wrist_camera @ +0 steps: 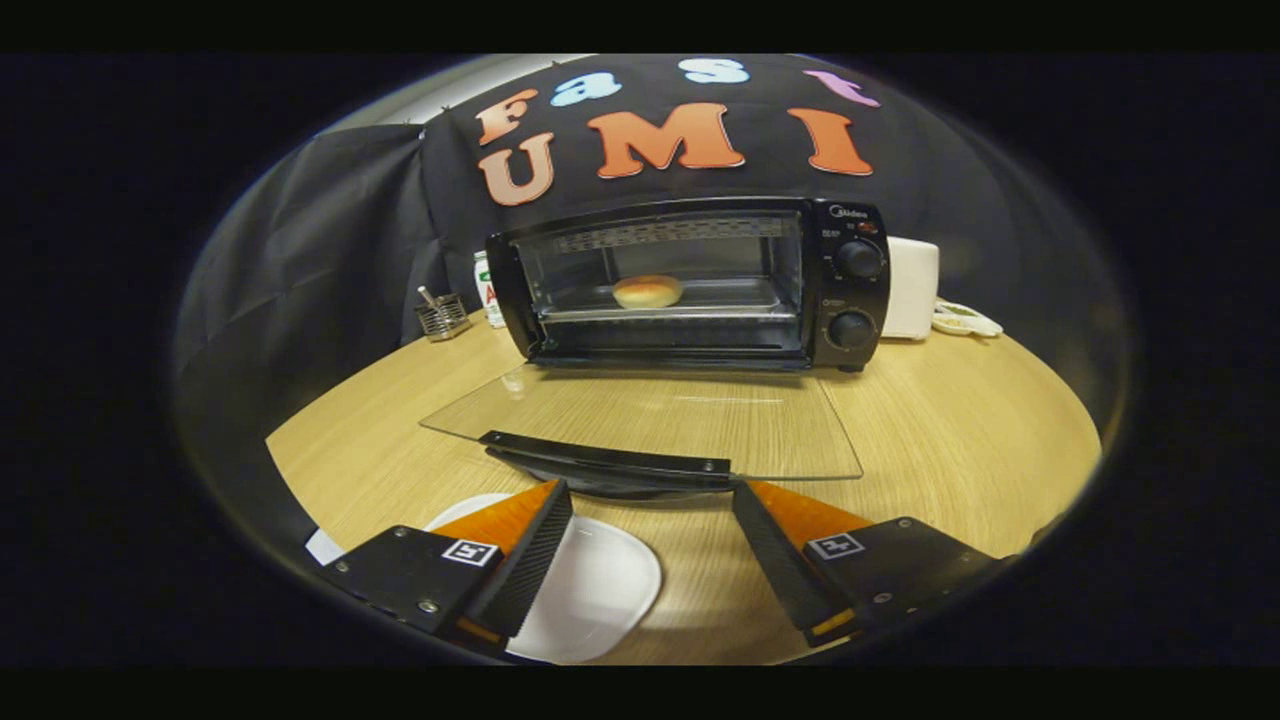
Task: Open the toaster oven, put the food inside, and close the toaster oven door.
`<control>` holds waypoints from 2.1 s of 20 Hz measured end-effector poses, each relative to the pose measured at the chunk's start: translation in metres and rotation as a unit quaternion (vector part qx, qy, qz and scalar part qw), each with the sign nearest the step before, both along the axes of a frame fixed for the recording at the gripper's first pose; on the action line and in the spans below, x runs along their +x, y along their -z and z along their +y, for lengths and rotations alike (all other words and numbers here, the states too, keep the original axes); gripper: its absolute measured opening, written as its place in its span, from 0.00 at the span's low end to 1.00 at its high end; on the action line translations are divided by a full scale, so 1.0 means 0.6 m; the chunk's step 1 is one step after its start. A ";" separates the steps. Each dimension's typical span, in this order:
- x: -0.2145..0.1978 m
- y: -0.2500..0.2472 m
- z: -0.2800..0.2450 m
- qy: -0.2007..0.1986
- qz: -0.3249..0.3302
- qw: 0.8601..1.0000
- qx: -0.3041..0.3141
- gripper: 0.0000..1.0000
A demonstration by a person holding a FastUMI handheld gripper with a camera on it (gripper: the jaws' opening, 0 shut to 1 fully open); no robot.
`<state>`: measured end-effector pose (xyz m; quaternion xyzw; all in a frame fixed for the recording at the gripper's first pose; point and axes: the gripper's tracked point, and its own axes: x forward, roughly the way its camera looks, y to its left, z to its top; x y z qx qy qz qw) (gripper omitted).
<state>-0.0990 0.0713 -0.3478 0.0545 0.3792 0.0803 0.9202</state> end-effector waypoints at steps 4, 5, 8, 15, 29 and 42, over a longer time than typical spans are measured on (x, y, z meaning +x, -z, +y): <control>0.022 -0.039 0.000 -0.015 -0.036 0.999 -0.022 0.96; 0.031 -0.051 -0.002 -0.020 -0.051 0.998 -0.032 0.96; 0.052 -0.077 -0.006 -0.027 -0.069 0.997 -0.029 0.97; 0.092 -0.117 -0.009 -0.025 -0.103 0.994 -0.015 0.99; 0.242 -0.176 -0.020 0.007 -0.167 0.986 -0.023 1.00; 0.290 -0.230 0.002 0.014 -0.230 0.970 -0.084 1.00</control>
